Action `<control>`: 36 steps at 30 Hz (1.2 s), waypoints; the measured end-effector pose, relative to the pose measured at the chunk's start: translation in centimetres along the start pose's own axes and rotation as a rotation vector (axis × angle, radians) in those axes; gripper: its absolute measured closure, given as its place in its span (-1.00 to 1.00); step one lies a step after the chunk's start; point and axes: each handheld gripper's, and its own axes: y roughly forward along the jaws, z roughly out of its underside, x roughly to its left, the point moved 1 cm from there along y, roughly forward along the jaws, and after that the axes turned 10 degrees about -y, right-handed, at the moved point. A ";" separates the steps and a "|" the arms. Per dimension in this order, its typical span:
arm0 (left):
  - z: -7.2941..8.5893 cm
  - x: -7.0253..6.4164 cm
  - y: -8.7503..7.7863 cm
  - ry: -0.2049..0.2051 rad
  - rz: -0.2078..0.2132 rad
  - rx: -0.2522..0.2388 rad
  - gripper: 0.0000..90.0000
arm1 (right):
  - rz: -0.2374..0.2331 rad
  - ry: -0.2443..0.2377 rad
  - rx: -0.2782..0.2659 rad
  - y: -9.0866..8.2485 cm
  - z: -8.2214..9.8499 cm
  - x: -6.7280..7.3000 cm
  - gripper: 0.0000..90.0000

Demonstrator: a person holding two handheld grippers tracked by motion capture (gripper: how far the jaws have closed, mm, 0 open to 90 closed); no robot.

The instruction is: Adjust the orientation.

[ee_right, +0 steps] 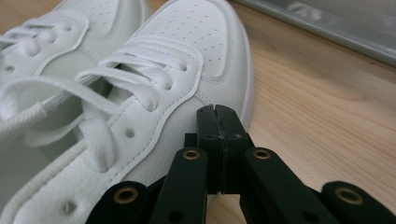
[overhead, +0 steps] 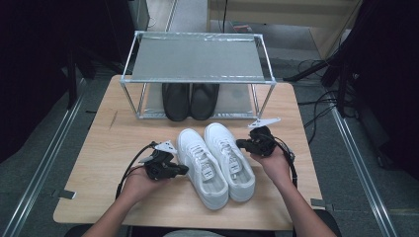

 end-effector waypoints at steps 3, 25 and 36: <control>-0.2 -0.7 0.5 0.024 0.016 0.004 0.91 | 0.037 0.025 -0.017 -0.2 0.3 -0.9 0.89; 0.4 2.5 -3.3 -0.049 -0.032 -0.116 -0.01 | -0.009 0.071 -0.175 -3.5 1.0 -0.6 0.10; 0.5 3.3 -3.7 -0.076 -0.043 -0.127 -0.09 | -0.037 0.029 -0.209 -4.8 0.0 1.7 0.07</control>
